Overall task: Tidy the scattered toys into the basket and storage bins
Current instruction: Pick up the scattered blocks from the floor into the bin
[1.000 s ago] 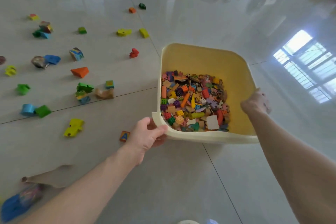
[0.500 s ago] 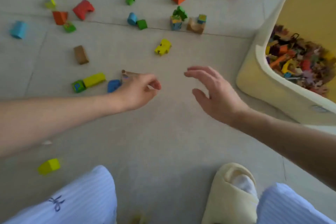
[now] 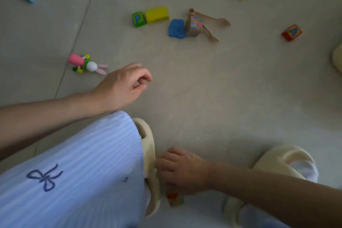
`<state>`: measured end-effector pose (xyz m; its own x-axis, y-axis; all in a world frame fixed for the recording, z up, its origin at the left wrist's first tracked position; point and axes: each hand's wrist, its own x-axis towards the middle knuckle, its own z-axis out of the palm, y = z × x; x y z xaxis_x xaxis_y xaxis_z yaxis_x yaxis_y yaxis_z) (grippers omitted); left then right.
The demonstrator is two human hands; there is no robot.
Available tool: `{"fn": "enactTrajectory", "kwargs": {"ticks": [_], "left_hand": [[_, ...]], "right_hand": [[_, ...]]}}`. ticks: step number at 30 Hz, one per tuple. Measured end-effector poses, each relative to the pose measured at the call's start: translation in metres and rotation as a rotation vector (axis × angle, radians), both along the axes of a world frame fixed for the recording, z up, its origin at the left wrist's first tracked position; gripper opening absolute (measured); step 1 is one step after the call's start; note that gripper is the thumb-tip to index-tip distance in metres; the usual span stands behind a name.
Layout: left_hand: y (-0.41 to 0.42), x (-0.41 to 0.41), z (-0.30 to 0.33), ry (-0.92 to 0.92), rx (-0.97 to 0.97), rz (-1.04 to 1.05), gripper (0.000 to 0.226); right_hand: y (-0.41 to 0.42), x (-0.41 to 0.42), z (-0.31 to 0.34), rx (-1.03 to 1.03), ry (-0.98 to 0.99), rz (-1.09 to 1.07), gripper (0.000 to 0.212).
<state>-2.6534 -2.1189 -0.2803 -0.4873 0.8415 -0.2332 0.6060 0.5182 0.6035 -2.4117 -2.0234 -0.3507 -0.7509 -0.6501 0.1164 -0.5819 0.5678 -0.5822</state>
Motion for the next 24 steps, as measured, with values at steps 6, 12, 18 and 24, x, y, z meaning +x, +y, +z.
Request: {"fn": "enactTrajectory", "kwargs": {"ticks": [6,12,18,24], "left_hand": [[-0.026,0.006,0.006,0.017,-0.049,-0.003,0.04],[-0.03,0.012,0.004,0.001,-0.054,0.039,0.042],[-0.009,0.005,-0.006,0.068,-0.054,0.105,0.041],[0.027,-0.004,-0.019,0.155,-0.075,0.04,0.056]], "right_hand": [[-0.002,0.031,-0.021,0.088,0.035,0.337,0.026],[0.038,-0.018,-0.029,0.081,0.237,0.021,0.008],[0.098,-0.121,-0.024,0.247,0.265,-0.347,0.022],[0.119,-0.136,0.001,-0.202,-0.212,-1.047,0.078]]}}
